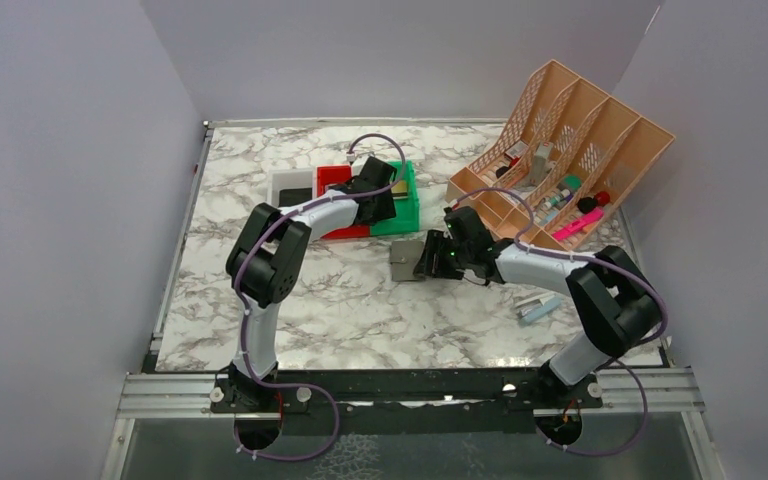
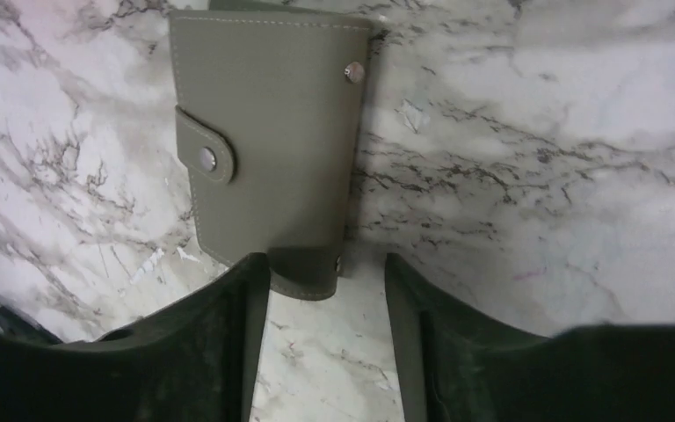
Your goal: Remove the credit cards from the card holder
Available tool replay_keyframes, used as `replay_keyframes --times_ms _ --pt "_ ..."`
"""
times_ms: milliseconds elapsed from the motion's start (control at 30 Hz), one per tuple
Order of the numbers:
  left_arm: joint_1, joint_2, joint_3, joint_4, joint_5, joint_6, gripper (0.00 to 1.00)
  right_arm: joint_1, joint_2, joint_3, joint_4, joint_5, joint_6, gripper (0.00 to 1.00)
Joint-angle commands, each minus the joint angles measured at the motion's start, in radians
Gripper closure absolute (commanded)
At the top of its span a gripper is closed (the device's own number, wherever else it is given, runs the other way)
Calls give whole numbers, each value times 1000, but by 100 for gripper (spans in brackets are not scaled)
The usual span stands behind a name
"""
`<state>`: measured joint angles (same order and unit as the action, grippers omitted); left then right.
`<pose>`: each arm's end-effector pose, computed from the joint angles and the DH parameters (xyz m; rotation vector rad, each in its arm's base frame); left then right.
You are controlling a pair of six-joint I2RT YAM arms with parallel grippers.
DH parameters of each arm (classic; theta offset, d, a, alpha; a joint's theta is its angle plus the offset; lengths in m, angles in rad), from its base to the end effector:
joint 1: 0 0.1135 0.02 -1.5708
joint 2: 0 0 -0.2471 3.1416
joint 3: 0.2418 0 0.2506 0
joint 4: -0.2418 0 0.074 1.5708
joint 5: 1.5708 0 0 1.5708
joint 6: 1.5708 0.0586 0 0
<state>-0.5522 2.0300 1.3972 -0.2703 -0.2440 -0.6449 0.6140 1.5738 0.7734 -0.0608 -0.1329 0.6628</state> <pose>0.3839 -0.2199 0.1367 -0.2174 2.4411 -0.2305 0.2565 0.1903 0.1276 -0.0006 2.5598 0.7017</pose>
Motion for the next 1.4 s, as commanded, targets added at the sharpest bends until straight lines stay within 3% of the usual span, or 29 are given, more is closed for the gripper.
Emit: replay_keyframes --times_ms 0,67,200,300,767,1367 --pt "-19 -20 -36 -36 67 -43 33 1 55 7 94 -4 22 49" --pt "-21 -21 -39 -32 75 -45 33 1 51 -18 101 -9 15 53" --pt "-30 -22 -40 -27 86 -51 33 1 4 -94 126 -50 -9 77" --pt "-42 -25 -64 -24 99 -60 33 1 -44 -156 115 -93 -18 85" --pt "-184 -56 -164 52 137 -183 32 1 -436 -489 7 -224 49 85" --pt "-399 -174 -367 81 35 -286 36 1 -730 -601 -136 -254 126 85"
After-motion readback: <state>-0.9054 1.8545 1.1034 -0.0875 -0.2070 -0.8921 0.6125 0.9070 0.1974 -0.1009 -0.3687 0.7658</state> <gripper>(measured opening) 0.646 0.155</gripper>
